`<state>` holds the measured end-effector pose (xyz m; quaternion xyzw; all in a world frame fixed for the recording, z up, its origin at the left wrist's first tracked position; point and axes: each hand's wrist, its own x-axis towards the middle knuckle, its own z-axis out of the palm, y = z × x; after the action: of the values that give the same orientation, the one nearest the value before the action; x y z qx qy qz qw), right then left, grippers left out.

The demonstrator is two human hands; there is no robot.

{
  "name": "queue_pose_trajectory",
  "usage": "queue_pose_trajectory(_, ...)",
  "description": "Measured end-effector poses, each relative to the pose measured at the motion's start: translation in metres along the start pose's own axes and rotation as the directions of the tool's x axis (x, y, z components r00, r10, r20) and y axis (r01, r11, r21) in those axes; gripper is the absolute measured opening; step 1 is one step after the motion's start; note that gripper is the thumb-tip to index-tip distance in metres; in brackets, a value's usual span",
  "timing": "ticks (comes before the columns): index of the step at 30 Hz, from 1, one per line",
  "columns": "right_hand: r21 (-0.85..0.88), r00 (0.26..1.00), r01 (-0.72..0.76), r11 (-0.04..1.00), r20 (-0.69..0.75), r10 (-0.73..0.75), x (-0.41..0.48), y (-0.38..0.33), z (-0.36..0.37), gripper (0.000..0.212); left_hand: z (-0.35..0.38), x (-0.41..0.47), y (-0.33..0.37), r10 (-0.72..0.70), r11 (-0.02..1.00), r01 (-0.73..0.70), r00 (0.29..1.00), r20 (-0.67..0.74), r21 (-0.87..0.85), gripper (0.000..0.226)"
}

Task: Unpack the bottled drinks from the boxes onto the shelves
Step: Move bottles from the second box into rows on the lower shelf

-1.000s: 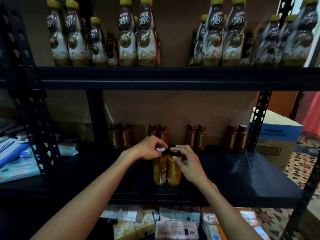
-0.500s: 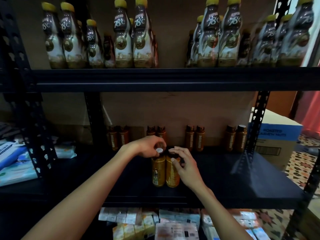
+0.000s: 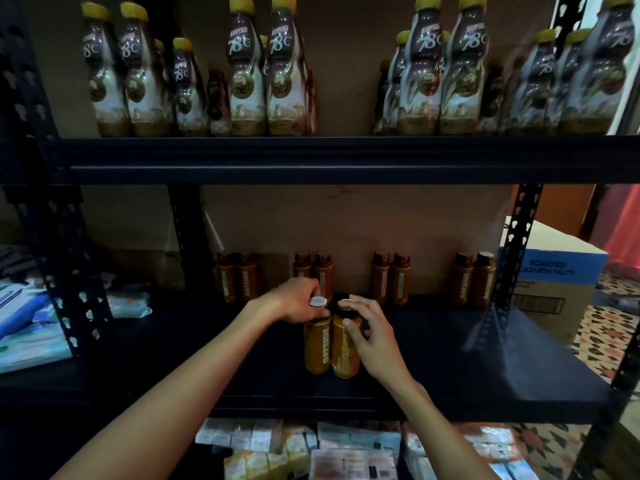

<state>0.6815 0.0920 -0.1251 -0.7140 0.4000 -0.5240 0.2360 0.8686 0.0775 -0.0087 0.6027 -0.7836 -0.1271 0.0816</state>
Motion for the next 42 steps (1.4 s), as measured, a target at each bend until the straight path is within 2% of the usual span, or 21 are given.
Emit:
queue_pose_trajectory(2, -0.002, 1.000, -0.001, 1.000, -0.003, 0.001, 0.000, 0.000, 0.001, 0.027, -0.002, 0.002, -0.002, 0.025, 0.999, -0.023, 0.998, 0.052, -0.036, 0.040)
queue_pose_trajectory(6, -0.002, 1.000, 0.001, 1.000, -0.010, -0.001, 0.000, 0.000, 0.000, 0.026, -0.007, 0.000, -0.002, 0.046, 0.997, -0.040, 0.995, 0.092, -0.064, 0.069)
queue_pose_trajectory(10, -0.004, 1.000, 0.009, 1.000, -0.011, -0.009, -0.002, -0.002, 0.000, 0.026, 0.004, 0.005, -0.001, 0.021, 0.998, -0.016, 0.997, 0.068, -0.067, 0.059)
queue_pose_trajectory(13, -0.038, 1.000, 0.006, 0.999, 0.014, -0.005, 0.000, -0.007, -0.003, 0.029, 0.002, 0.006, 0.001, -0.010, 0.999, 0.013, 0.997, 0.076, -0.044, 0.059)
queue_pose_trajectory(16, -0.105, 0.993, -0.007, 0.994, 0.117, 0.020, 0.008, -0.016, -0.016, 0.034, -0.002, 0.008, 0.003, -0.021, 0.998, 0.026, 0.996, 0.091, -0.053, 0.056)
queue_pose_trajectory(21, -0.348, 0.960, -0.005, 0.937, 0.262, 0.103, 0.029, -0.032, -0.032, 0.041, -0.006, 0.012, 0.009, -0.047, 0.999, 0.045, 0.990, 0.136, 0.018, 0.058)
queue_pose_trajectory(26, -0.495, 0.945, -0.029, 0.868, 0.270, 0.185, 0.040, -0.043, -0.036, 0.040, -0.007, 0.016, 0.017, -0.087, 0.992, 0.068, 0.981, 0.174, 0.109, 0.059)
queue_pose_trajectory(32, -0.424, 0.901, -0.019, 0.905, 0.385, 0.199, 0.043, -0.050, -0.038, 0.049, -0.009, 0.017, 0.020, -0.095, 0.991, 0.071, 0.974, 0.207, 0.116, 0.057)
queue_pose_trajectory(36, -0.516, 0.929, -0.043, 0.855, 0.295, 0.224, 0.047, -0.052, -0.035, 0.036, -0.010, 0.017, 0.019, -0.095, 0.991, 0.073, 0.973, 0.208, 0.108, 0.060)
queue_pose_trajectory(38, -0.546, 0.930, -0.073, 0.834, 0.266, 0.255, 0.049, -0.053, -0.036, 0.046, -0.010, 0.016, 0.019, -0.093, 0.991, 0.071, 0.974, 0.206, 0.113, 0.060)
queue_pose_trajectory(42, -0.413, 0.904, -0.061, 0.909, 0.364, 0.226, 0.047, -0.050, -0.034, 0.045, -0.009, 0.017, 0.018, -0.096, 0.990, 0.072, 0.975, 0.202, 0.123, 0.060)
